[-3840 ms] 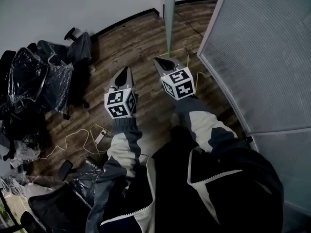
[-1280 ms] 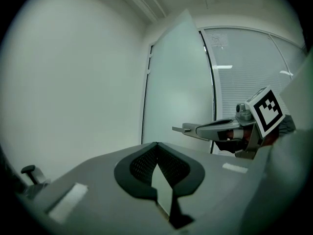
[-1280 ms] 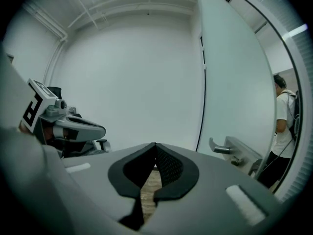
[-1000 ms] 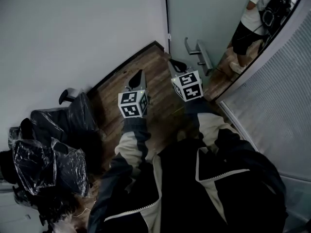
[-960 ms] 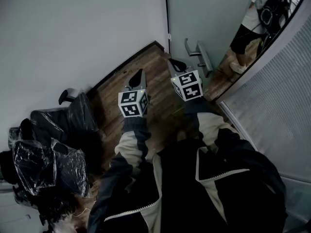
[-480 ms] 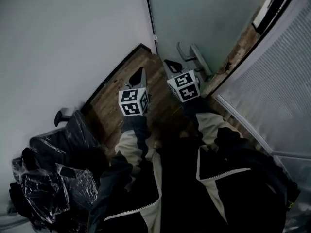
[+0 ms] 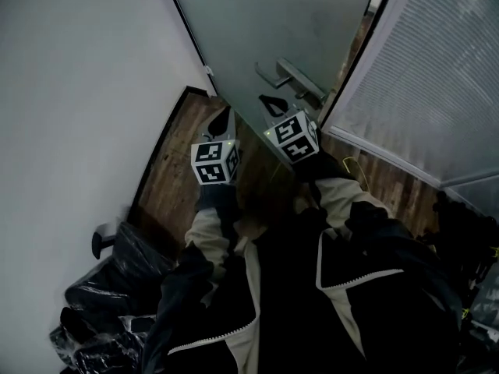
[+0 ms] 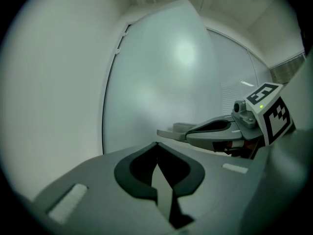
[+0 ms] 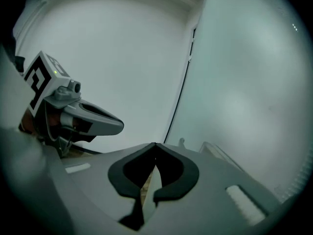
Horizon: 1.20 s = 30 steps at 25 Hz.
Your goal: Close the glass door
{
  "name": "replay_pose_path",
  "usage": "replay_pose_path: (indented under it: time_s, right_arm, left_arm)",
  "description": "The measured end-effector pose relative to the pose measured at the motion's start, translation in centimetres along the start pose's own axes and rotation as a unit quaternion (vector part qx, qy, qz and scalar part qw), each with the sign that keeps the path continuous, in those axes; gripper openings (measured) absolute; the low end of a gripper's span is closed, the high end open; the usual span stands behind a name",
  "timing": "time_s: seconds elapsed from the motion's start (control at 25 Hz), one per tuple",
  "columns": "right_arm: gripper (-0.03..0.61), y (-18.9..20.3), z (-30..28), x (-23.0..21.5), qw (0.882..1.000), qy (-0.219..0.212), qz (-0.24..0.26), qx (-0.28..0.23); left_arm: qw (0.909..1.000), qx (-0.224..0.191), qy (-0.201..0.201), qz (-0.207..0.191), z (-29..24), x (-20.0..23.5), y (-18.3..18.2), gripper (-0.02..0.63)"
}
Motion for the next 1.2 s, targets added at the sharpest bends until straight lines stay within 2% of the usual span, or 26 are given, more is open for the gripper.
replay_pose_path:
  time_s: [0.16,0.28,0.4,0.56,0.64,0.68,0.88,0.96,1.0,1.04,1.2]
  right_arm:
    - [0.006,0.3,1.0,-1.0,0.997,0.042,0.061,0.037]
    - [0.017,0.3,1.4,-2.2,0.982,0.074,0.153,0.083]
    - [0.189,1.6,0.9,-3.3,0.949,0.086,0.254,0.169]
    - [0.279,3.2,-0.5,-4.5,0.888,0.1,0.372,0.252]
    - [0.296,3.3,-1.2,-4.8,0.867,0.107,0.407,0.268]
    - [0.298,3.4,-1.6,-5.0,0.86,0.107,0.417,0.273]
    - [0.292,4.3,-2.6,-6.0,0.842,0.11,0.442,0.29]
    - [0.234,4.5,-3.0,-6.2,0.833,0.113,0.455,0.293]
    - [0.162,4.7,-3.2,-6.2,0.83,0.111,0.46,0.296]
    - [0.123,4.9,-3.3,-6.2,0.828,0.108,0.463,0.298]
    - [0.126,5.4,-3.5,-6.6,0.828,0.101,0.465,0.295]
  left_arm:
    - [0.9993,-0.002,0.038,0.001,-0.9,-1.5,-0.1,-0.002]
    - [0.9982,-0.004,0.06,0.003,-1.3,-2.5,-0.3,-0.002]
    - [0.9967,-0.006,0.08,0.006,-1.7,-3.6,-0.5,-0.002]
    - [0.9952,-0.006,0.098,0.002,-1.7,-4.6,-0.5,-0.002]
    - [0.9948,-0.004,0.102,0.002,-1.5,-4.6,-0.4,-0.002]
    - [0.9947,-0.003,0.103,0.002,-1.4,-4.6,-0.4,-0.002]
    - [0.9949,0.0,0.101,0.001,-1.4,-4.2,0.1,-0.002]
    - [0.9952,0.0,0.098,0.002,-1.5,-3.9,0.0,-0.002]
    - [0.9953,0.0,0.097,0.002,-1.5,-3.8,0.0,-0.002]
    - [0.9954,-0.001,0.096,0.002,-1.6,-3.8,-0.1,-0.002]
    - [0.9957,0.002,0.092,0.002,-2.1,-3.7,-0.1,-0.002]
Point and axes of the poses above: the fingertips, and each gripper's own axes: z backward along the fingers, x to its left, y out of its underside, the point moved 2 cm from there along z, backward along the fingers, and after that the axes turned 5 degrees about -y, right-handed, at the moved point
